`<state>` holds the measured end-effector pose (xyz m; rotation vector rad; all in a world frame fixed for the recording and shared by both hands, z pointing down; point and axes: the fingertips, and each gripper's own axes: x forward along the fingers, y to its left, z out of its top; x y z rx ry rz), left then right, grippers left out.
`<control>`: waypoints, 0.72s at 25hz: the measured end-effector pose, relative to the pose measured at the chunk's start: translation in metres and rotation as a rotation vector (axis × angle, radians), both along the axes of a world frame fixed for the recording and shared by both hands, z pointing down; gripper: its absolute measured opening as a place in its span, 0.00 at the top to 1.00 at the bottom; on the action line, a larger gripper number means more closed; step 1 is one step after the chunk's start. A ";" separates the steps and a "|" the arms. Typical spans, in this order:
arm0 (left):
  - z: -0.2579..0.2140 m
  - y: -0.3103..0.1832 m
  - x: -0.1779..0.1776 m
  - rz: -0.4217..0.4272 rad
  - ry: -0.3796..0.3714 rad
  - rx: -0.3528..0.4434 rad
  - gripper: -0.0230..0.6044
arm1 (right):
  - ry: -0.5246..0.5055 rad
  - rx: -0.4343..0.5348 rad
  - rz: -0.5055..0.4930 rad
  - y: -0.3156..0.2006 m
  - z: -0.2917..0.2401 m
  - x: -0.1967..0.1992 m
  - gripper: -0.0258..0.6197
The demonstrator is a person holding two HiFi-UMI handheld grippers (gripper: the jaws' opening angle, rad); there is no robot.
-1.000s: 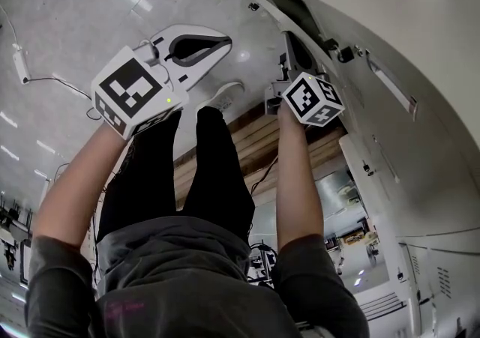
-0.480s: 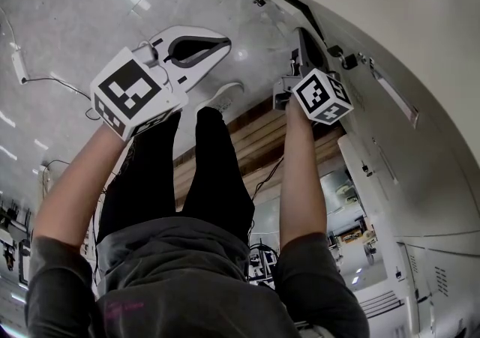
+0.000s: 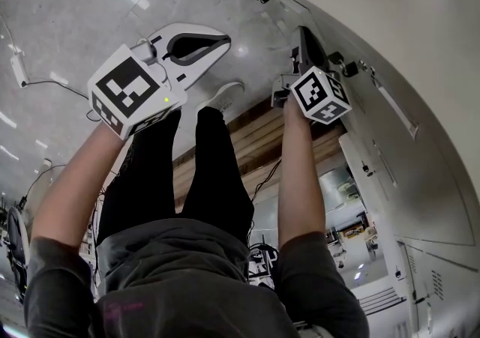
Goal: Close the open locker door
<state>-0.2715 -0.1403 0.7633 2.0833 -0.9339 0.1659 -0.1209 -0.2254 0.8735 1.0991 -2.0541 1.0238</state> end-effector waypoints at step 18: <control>-0.002 -0.009 -0.006 0.000 -0.001 0.004 0.95 | 0.010 0.019 0.043 -0.006 -0.001 -0.003 0.90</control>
